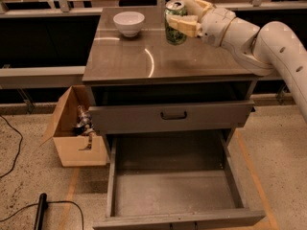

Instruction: Pick green can from middle drawer and place on counter

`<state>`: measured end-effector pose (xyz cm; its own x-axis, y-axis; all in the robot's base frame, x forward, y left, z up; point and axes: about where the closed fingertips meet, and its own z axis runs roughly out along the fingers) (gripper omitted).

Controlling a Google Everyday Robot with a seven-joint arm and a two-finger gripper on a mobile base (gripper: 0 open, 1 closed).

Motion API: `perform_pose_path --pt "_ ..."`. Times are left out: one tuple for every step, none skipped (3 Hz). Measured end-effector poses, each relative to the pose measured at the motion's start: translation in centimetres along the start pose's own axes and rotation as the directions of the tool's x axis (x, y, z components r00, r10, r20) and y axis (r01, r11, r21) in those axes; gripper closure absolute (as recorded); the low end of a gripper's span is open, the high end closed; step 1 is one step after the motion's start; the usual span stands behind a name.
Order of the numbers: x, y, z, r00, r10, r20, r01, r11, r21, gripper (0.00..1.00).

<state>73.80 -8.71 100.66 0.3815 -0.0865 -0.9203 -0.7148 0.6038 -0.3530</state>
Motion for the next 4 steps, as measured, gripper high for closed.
perform_pose_path --pt "2.4 0.8 0.4 0.998 0.044 -0.034 -0.045 0.999 -0.005 1.0" --pt "4.6 1.4 0.2 0.994 0.075 -0.078 -0.076 0.9971 0.0 0.82" --pt "6.1 1.8 -0.1 0.99 0.099 -0.099 -0.098 0.995 0.017 0.59" --pt "6.9 2.2 -0.2 0.987 0.12 -0.106 -0.117 0.9925 0.033 0.36"
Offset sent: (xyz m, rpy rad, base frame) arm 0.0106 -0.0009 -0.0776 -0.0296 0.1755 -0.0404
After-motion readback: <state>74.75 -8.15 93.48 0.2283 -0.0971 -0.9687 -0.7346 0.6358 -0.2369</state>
